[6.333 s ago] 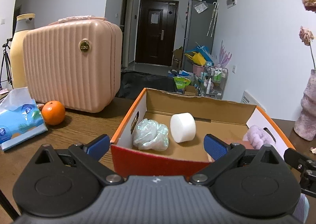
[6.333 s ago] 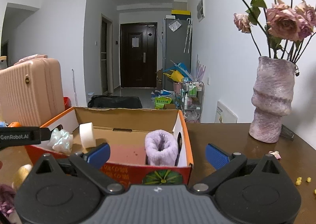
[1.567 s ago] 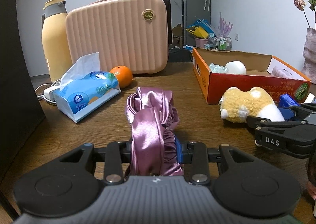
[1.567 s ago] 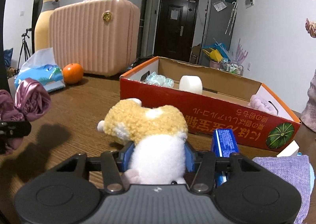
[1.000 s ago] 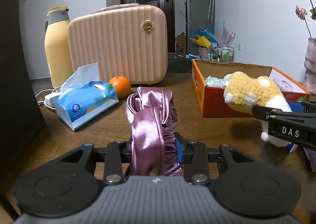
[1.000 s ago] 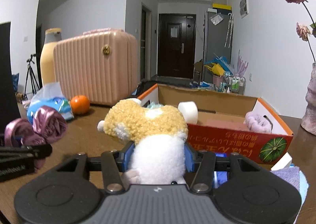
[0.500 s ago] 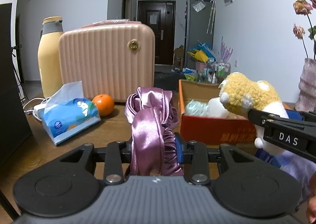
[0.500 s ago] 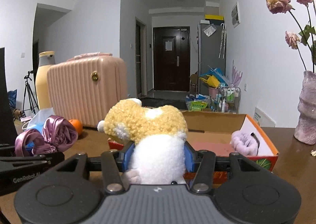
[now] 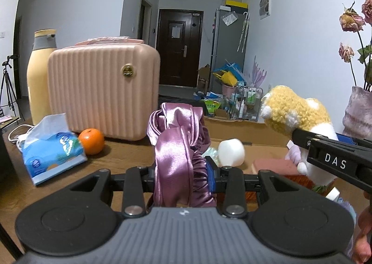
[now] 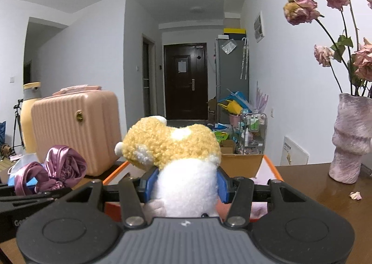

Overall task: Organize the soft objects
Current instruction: 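Carry the scrunchie and plush toy over the cardboard box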

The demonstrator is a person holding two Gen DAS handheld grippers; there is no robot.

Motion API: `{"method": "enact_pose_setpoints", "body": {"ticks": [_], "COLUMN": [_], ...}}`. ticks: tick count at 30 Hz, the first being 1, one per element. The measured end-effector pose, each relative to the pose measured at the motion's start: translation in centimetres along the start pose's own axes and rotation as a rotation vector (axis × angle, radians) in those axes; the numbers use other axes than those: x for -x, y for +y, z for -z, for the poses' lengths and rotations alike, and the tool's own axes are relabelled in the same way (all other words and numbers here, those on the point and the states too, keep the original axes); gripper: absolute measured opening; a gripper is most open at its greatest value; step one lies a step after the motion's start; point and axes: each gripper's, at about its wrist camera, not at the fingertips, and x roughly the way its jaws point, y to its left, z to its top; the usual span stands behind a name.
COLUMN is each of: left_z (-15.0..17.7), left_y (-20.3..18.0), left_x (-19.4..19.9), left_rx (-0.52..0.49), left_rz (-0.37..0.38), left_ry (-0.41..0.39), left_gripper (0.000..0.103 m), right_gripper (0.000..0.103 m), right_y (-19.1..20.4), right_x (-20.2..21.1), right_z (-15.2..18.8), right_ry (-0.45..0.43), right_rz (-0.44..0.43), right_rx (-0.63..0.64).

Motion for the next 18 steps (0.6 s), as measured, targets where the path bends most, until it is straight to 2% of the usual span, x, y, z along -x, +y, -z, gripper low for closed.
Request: {"method": "enact_pose_setpoints", "body": {"ticks": [18], "left_z": [-1.7], "left_y": [-5.0], "left_x": [-5.0], "left_rx": [-0.01], "left_rz": [0.042], "left_ry": [-0.011], "left_gripper": [0.037], "right_gripper": [0.05], "right_y": [-3.9], "right_x": [-4.3], "right_z": [-1.4], "right_ry": [-0.005], "right_rz": [0.054], "right_rx": [0.009]}}
